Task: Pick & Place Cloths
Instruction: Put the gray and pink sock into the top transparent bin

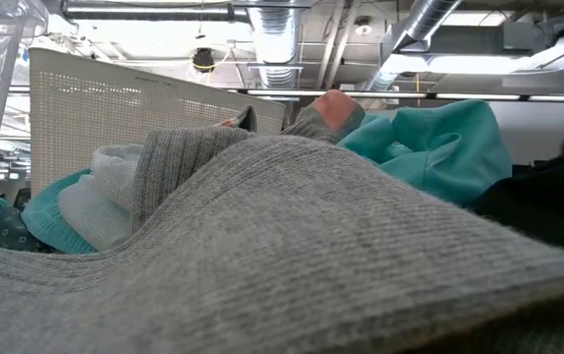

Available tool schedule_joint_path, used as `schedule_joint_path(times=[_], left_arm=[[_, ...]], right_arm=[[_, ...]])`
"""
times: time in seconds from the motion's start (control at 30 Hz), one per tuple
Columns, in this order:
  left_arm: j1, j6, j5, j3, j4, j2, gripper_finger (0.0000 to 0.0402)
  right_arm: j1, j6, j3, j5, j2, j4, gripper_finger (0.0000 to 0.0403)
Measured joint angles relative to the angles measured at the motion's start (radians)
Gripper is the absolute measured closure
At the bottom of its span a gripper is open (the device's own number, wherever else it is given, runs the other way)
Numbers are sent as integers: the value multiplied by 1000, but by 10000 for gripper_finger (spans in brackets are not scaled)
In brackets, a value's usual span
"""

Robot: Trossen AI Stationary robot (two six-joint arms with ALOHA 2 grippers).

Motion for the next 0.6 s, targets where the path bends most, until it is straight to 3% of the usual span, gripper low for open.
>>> schedule_joint_path(times=[0.17, 0.33, 0.47, 0.6], left_arm=[[7, 195, -4, 65, -173, -137, 212], [-8, 296, -179, 77, -505, -247, 209], [-24, 255, -331, 77, -808, -301, 203], [-22, 100, -367, 76, -1091, -327, 202]], right_arm=[[0, 3, 25, -10, 133, -2, 153], [12, -47, 78, -10, 267, -70, 153], [-2, -145, 195, 3, 400, -263, 153], [-30, -178, 350, 82, 528, -430, 153]])
